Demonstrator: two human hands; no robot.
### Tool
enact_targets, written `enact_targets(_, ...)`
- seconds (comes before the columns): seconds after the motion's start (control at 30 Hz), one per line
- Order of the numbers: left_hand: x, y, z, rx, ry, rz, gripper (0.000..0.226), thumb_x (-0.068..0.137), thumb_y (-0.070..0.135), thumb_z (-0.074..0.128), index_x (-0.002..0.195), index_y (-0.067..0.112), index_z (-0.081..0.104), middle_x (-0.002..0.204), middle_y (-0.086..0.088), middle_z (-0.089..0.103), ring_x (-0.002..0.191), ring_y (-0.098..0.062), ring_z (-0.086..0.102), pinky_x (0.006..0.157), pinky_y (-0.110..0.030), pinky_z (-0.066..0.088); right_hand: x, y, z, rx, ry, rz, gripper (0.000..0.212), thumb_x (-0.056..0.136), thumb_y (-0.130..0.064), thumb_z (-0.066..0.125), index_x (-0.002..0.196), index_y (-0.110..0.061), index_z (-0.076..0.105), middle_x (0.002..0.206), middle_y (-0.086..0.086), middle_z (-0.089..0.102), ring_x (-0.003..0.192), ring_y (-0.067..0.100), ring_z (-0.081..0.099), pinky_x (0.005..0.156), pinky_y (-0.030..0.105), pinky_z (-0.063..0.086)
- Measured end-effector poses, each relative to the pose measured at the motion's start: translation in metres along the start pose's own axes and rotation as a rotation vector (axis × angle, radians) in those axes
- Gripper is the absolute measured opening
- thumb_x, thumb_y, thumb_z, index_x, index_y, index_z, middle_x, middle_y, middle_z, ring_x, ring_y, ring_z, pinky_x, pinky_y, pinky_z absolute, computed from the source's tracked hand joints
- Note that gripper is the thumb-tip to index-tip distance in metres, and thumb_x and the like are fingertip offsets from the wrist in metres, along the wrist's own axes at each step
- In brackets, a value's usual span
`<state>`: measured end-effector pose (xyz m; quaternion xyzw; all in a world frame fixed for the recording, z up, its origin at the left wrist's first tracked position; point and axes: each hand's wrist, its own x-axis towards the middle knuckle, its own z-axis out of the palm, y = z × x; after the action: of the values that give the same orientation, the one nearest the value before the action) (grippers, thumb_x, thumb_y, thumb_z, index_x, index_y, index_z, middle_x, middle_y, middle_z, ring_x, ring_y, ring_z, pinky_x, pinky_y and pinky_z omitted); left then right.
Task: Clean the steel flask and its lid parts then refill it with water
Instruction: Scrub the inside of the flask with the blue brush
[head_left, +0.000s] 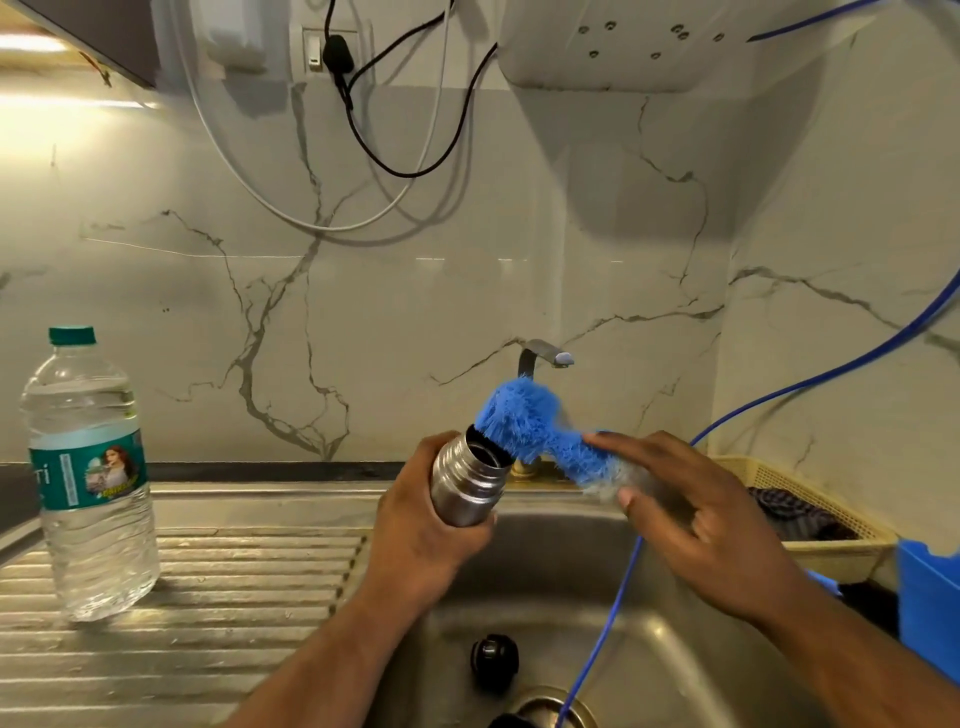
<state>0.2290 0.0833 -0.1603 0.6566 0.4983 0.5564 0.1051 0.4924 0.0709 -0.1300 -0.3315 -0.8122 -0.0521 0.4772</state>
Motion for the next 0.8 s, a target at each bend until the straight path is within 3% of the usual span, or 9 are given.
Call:
enact_targets(0.07, 0.002, 0.000, -0.002, 0.075, 0.041, 0.038, 0.083, 0.063, 0.020, 0.094, 0.128, 0.044, 0.048, 0.107, 0.017, 0.063, 0.093, -0.002, 0.064, 0.069, -0.009, 0.050, 0.000, -0.001, -0.005, -0.025, -0.069, 0.020, 0.056, 0.089, -0.053, 0.065, 0.142, -0.052, 0.048, 0.108, -0.014, 0.061, 0.090, 0.015, 0.063, 0.077, 0.034, 0.052)
enact_targets(0.13, 0.003, -0.004, -0.005, 0.184, 0.092, 0.080, 0.085, 0.061, 0.023, 0.093, 0.129, 0.044, 0.047, 0.109, 0.017, 0.061, 0.094, -0.007, 0.062, 0.079, -0.022, 0.055, 0.001, 0.002, -0.008, -0.048, -0.125, 0.031, 0.063, 0.084, -0.061, 0.067, 0.143, -0.055, 0.044, 0.114, -0.017, 0.060, 0.097, 0.012, 0.063, 0.081, 0.033, 0.054)
enact_targets(0.23, 0.003, -0.006, -0.011, 0.353, 0.161, 0.129, 0.087, 0.059, 0.021, 0.092, 0.132, 0.038, 0.049, 0.110, 0.017, 0.057, 0.097, -0.008, 0.055, 0.091, -0.038, 0.053, 0.001, 0.008, -0.014, -0.119, -0.176, 0.007, 0.064, 0.086, -0.048, 0.073, 0.141, -0.060, 0.043, 0.111, -0.021, 0.059, 0.097, 0.008, 0.062, 0.079, 0.033, 0.055)
enact_targets(0.33, 0.004, -0.009, -0.015, 0.499, 0.167, 0.171, 0.087, 0.058, 0.021, 0.092, 0.133, 0.033, 0.050, 0.113, 0.010, 0.061, 0.101, -0.014, 0.056, 0.098, -0.042, 0.048, 0.002, 0.012, -0.018, -0.209, -0.239, 0.020, 0.067, 0.086, -0.044, 0.074, 0.139, -0.067, 0.040, 0.102, -0.022, 0.059, 0.088, 0.006, 0.060, 0.071, 0.033, 0.054)
enact_targets(0.5, 0.003, -0.012, -0.015, 0.554, 0.118, 0.163, 0.088, 0.061, 0.024, 0.091, 0.137, 0.033, 0.048, 0.120, 0.006, 0.062, 0.109, -0.017, 0.057, 0.104, -0.044, 0.045, 0.004, 0.006, -0.020, -0.266, -0.291, 0.071, 0.067, 0.088, -0.049, 0.070, 0.138, -0.071, 0.032, 0.107, -0.022, 0.057, 0.088, 0.003, 0.059, 0.071, 0.030, 0.055)
enact_targets(0.67, 0.000, -0.009, -0.007, 0.495, 0.082, 0.128, 0.083, 0.064, 0.026, 0.089, 0.135, 0.034, 0.046, 0.117, 0.005, 0.063, 0.106, -0.020, 0.058, 0.099, -0.045, 0.047, 0.036, -0.026, -0.040, -0.486, -0.269, 0.080, 0.069, 0.088, -0.046, 0.071, 0.145, -0.051, 0.034, 0.110, -0.014, 0.060, 0.088, 0.014, 0.062, 0.074, 0.031, 0.047)
enact_targets(0.8, -0.007, 0.001, 0.005, 0.476, 0.019, 0.105, 0.084, 0.064, 0.028, 0.091, 0.136, 0.030, 0.048, 0.120, 0.001, 0.065, 0.108, -0.025, 0.061, 0.096, -0.048, 0.049, 0.076, -0.041, -0.084, -0.665, -0.518, 0.227, 0.070, 0.084, -0.046, 0.075, 0.139, -0.039, 0.032, 0.108, -0.006, 0.061, 0.090, 0.018, 0.059, 0.074, 0.035, 0.048)
